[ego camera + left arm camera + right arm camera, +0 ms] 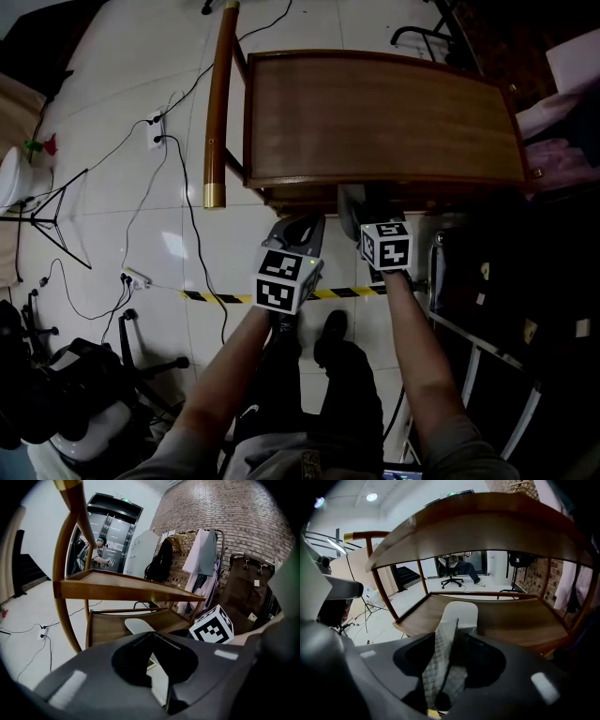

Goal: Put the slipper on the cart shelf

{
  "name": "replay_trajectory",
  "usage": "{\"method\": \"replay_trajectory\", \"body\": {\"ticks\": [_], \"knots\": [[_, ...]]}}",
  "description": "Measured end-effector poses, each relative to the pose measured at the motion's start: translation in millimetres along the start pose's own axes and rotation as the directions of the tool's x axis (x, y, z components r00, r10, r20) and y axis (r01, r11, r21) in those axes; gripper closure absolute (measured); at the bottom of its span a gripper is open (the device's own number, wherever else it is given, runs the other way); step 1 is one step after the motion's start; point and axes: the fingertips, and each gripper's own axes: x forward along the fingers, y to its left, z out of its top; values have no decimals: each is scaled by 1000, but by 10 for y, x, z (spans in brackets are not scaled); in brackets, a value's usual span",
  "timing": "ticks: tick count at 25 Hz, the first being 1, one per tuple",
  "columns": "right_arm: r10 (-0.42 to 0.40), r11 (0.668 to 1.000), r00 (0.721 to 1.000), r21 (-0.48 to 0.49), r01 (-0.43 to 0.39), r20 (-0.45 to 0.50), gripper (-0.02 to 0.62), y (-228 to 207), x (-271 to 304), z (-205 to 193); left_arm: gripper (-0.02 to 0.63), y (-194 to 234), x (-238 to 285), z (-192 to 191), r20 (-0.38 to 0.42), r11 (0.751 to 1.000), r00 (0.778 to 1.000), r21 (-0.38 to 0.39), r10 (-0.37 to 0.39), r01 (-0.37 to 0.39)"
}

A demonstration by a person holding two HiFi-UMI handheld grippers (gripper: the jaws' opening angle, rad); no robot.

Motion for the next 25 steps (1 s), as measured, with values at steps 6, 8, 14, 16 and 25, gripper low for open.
{"method": "replay_trajectory", "body": {"ticks": [6,8,14,16,25], "knots": [[-19,1000,999,-17,19,-27,436,-31,217,-60,598,138,116,-135,-2,1000,1000,-12,15,-15],[-17,999,999,-33,16,-52,490,-9,236,-101,598,152,99,-135,-1,1000,1000,-18,18,-18],[2,999,997,-48,-5,-71,583,82,43,-63,598,152,-44,-69,-16,999,999,-37,36,-36],[14,999,997,-44,-18,-77,584,140,-108,-36,598,121,-127,-25,-21,998,999,-47,40,-40],[51,998,996,-32,-54,-79,586,448,-1099,46,598,-288,-567,356,-31,1000,1000,-17,6,-6]]}}
